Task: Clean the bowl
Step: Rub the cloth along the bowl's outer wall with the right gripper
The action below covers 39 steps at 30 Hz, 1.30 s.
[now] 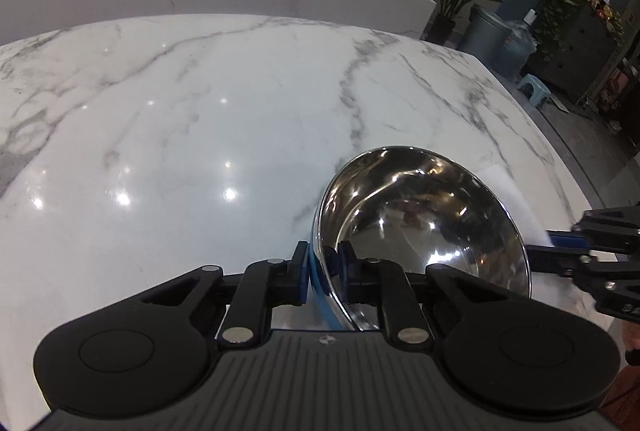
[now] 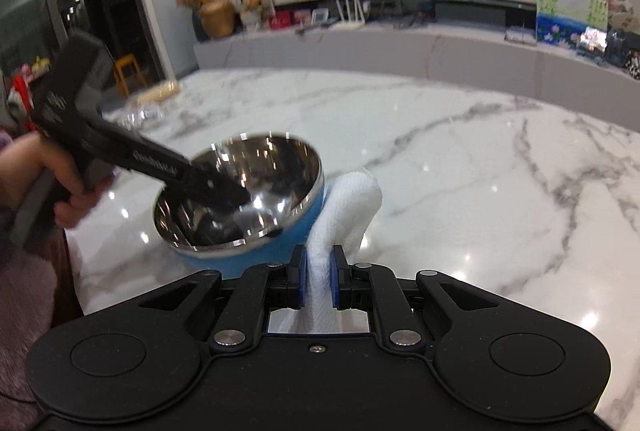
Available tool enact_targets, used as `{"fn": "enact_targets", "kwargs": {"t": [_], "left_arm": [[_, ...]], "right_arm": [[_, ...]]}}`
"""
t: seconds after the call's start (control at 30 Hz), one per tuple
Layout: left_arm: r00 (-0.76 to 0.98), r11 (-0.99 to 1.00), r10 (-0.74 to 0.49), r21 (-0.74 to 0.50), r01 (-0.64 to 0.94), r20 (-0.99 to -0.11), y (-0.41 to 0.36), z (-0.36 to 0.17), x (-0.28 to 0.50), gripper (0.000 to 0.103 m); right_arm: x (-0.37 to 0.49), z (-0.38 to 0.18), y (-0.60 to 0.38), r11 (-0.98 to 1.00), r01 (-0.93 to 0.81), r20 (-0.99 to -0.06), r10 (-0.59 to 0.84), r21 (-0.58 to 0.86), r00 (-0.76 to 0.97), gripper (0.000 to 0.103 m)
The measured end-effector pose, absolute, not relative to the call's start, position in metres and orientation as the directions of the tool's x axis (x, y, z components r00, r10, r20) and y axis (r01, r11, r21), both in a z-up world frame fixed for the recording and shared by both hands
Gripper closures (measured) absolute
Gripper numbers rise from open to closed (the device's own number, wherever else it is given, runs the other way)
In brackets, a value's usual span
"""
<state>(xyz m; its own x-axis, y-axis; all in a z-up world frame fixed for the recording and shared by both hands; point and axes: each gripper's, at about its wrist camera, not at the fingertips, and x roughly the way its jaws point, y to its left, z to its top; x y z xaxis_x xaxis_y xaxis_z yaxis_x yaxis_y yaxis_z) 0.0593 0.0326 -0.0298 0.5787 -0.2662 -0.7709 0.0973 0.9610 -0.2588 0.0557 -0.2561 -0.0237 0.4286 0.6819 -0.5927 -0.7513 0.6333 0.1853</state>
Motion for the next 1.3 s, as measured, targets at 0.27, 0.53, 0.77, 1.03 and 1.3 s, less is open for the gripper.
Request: {"fn": "enact_targets", "kwargs": {"t": [0.27,0.53,0.77,1.03,1.3], "left_arm": [[0.586,0.963,-0.265,-0.242,0.120,-0.766,0.028,-0.029,0.059,0.090],[0.573,0.961,-0.267,-0.259,0.096,-0.775,0.027,-0.031,0.057,0.088],[0.534,0.949,-0.287,-0.312,0.045,-0.795,0.027,-0.038,0.059,0.075],[0.519,0.950,-0.305,-0.293,0.108,-0.798,0.028,-0.035,0.058,0.079],[0.487,0.932,-0.363,-0.311,0.187,-0.795,0.026,-0.034,0.057,0.083]], "right_arm": [[0.052,-0.029,-0.248,0.609,-0.774,-0.622,0.676,0.171,0.395,0.092],[0.048,-0.038,-0.235,0.583,-0.798,-0.667,0.657,0.153,0.352,0.092],[0.047,-0.042,-0.227,0.570,-0.809,-0.689,0.644,0.142,0.333,0.092],[0.050,-0.040,-0.228,0.588,-0.799,-0.688,0.631,0.124,0.358,0.092],[0.059,-0.020,-0.262,0.664,-0.734,-0.602,0.648,0.145,0.467,0.092]]}}
